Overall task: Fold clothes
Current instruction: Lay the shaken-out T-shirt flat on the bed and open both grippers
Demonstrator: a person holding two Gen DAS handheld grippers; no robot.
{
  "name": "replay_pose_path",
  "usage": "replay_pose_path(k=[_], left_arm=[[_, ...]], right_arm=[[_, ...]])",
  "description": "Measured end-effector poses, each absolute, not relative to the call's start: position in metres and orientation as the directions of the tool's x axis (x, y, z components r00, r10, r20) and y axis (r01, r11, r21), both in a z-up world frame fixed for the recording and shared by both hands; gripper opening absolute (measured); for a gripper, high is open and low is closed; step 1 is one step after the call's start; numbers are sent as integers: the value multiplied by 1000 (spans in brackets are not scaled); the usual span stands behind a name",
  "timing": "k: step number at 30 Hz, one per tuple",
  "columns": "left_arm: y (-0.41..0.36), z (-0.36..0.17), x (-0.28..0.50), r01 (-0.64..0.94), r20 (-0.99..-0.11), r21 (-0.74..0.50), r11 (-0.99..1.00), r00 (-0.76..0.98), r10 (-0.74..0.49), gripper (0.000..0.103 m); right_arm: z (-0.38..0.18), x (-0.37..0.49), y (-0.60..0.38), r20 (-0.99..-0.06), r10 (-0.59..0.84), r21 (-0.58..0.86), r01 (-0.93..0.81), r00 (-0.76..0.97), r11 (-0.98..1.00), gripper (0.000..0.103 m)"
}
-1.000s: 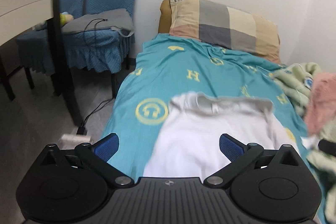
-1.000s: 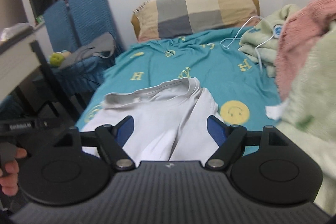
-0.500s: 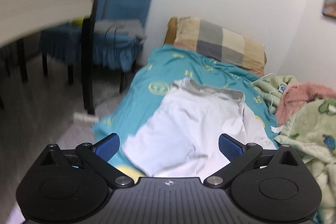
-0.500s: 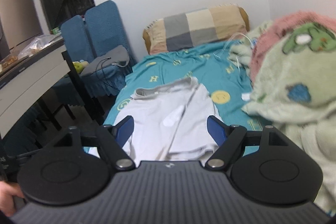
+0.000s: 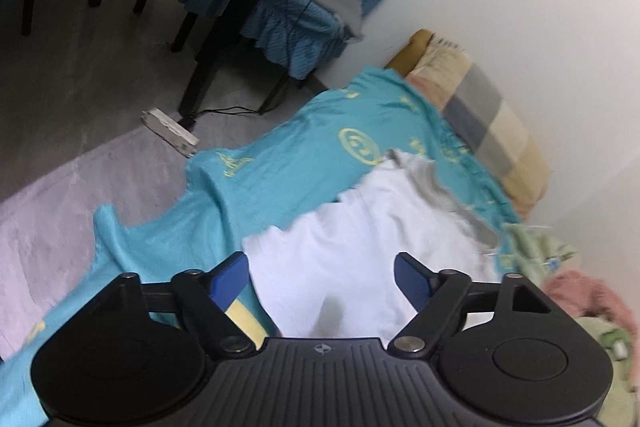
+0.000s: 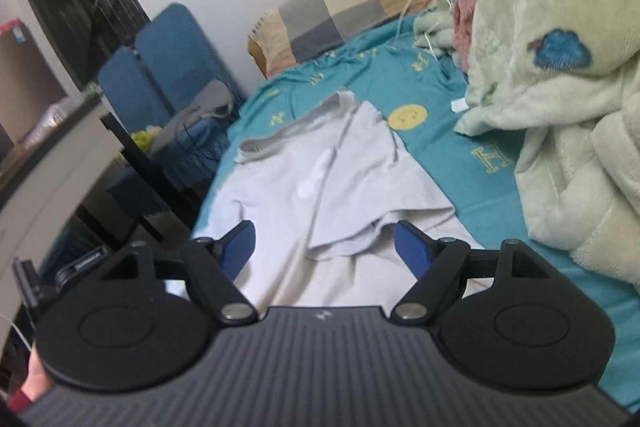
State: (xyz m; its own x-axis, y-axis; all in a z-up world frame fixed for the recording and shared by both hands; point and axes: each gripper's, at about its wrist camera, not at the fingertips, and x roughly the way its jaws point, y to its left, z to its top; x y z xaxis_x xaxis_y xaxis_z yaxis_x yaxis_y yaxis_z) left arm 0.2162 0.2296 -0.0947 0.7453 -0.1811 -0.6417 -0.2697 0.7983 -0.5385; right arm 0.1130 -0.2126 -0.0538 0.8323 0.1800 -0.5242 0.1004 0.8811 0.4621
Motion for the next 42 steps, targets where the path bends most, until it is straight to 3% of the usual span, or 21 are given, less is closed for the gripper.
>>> replay_pose_path(k=[7,10,11,12,14,22,27,32,36,42], left_arm=[[232,-137,253,-259,-690,-544,798,679,-250,58],[230,-144,260,-246,-682,-547,801,686,-255,36],[228,-145,262,-235,-678,-540,808,690,-252,19],[225,-144,265,-221,-672,-533,817,698,-249,10],[221,-139,270,-202,-652,-514,833,724,-227,5],[247,-66,317,-220,-565,-422,879,822,-66,3],[256,-26,384,-259,-583,-214,942,808,90,3],[247,-52,434,-307,-639,-65,950,744,197,4],[246,-87,434,-322,-679,-94,942,713,176,6],[229,-77,388,-229,-692,-57,972,711,127,43]], right_arm=[[-70,129,-210,-559,221,493,106,799,864,78],[-72,134,-204,-562,220,475,94,797,875,78],[-73,136,-203,-565,217,469,94,796,878,78],[-74,136,-202,-568,213,465,96,795,880,78],[-77,138,-202,-577,207,458,103,790,883,78],[-81,142,-210,-584,144,416,142,799,898,78],[-86,157,-220,-589,112,417,183,800,890,78],[-90,172,-227,-590,61,384,213,805,898,78],[-91,176,-227,-584,48,358,204,810,911,78],[-81,169,-218,-553,71,335,143,830,931,78]])
